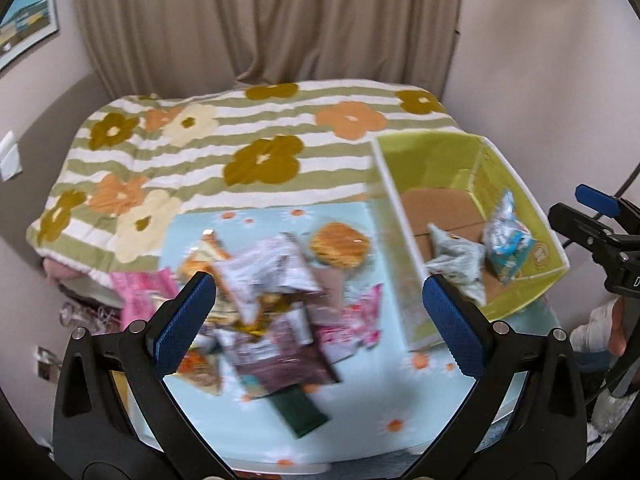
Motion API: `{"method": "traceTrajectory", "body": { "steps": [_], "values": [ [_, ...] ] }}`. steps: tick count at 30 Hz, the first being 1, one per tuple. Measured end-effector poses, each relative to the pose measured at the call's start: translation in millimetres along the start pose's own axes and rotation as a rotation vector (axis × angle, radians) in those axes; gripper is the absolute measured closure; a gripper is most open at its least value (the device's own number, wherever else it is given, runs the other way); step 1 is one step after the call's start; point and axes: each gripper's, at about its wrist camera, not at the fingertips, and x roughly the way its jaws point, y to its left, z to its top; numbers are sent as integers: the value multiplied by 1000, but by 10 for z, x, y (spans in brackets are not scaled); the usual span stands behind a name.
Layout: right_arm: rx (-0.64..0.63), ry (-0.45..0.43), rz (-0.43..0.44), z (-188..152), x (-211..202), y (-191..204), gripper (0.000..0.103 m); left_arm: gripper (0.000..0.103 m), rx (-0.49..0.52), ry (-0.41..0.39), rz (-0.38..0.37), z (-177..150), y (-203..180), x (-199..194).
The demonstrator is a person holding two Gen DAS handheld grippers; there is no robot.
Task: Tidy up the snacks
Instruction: 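Move both tools back toward the snack pile on the table, then grasp the Oishi cheese sticks bag with the left gripper while the right grasps the brown Oishi bag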
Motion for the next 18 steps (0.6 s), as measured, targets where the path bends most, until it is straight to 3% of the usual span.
{"method": "traceTrajectory", "body": {
  "steps": [7, 13, 18],
  "values": [
    [24, 3, 47, -1, 222, 769, 0, 0, -18, 16, 44, -145, 899, -143],
    [46, 88, 55, -264, 630, 1426, 0, 0, -31, 96, 6, -379, 1604, 21],
    [76, 165, 63, -545, 946, 1800, 0, 0, 23, 177, -44, -601, 1887, 274]
  ]
}}
